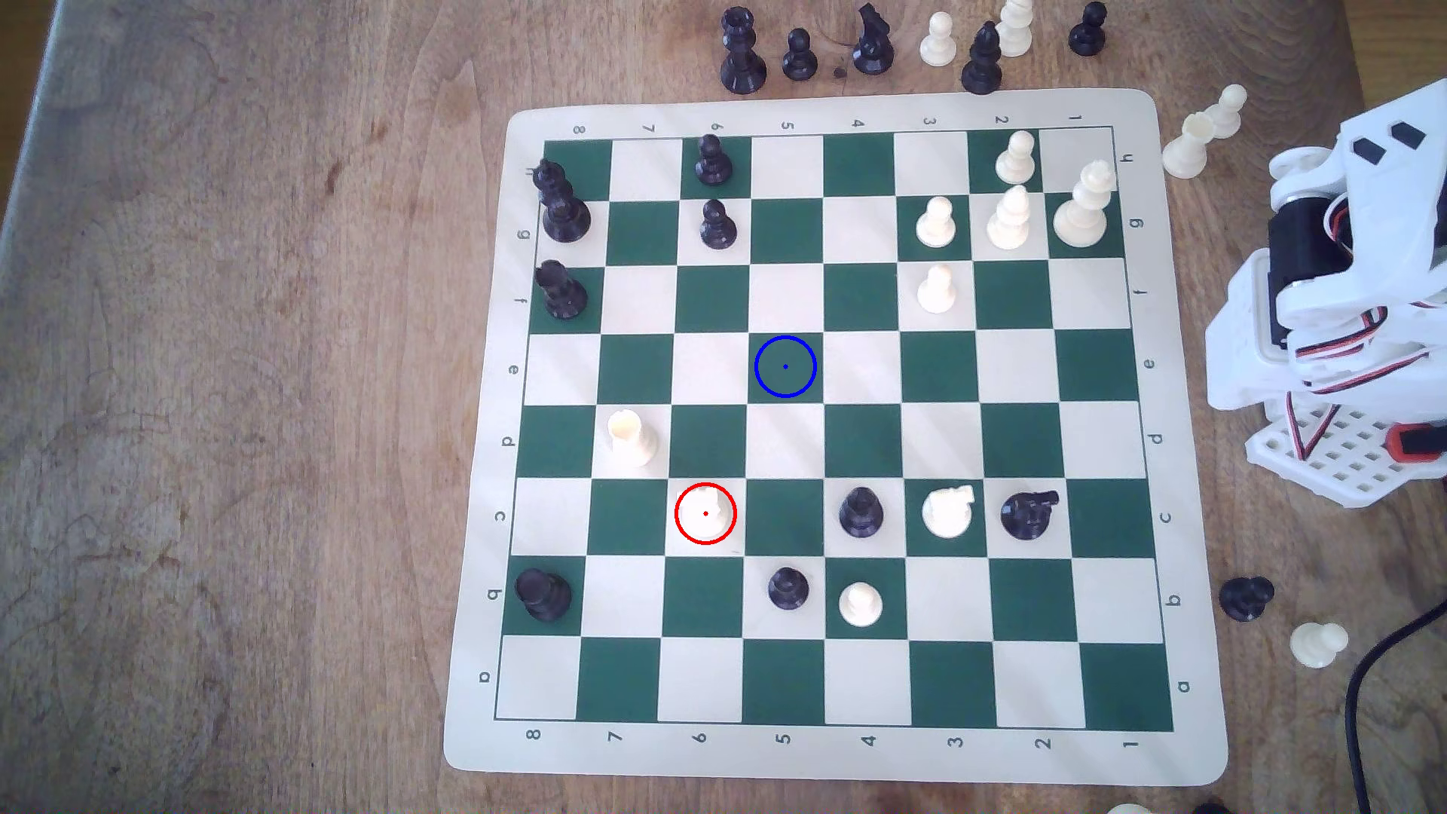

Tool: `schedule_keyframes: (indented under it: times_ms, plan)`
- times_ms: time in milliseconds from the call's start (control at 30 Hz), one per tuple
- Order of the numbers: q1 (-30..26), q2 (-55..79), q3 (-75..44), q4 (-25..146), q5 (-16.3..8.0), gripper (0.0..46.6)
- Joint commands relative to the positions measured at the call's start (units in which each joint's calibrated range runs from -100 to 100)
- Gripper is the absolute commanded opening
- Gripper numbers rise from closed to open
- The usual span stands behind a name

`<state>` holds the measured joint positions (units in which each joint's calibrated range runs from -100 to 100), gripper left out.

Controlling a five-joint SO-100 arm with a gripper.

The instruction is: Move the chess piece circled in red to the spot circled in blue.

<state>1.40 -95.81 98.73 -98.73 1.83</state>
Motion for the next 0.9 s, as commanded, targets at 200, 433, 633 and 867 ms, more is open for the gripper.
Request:
schedule_keyframes:
  times_ms: [200,433,633,867]
  plan:
    - [-0.3,0.0,1.3,34.1,-0.3,0.2]
    - [0.4,0.0,-1.2,65.1,-0.3,0.2]
    - [0.6,0.1,-10.2,95.9,-0.3,0.2]
    - [0.4,9.2,-24.2,117.8,-0.3,0.2]
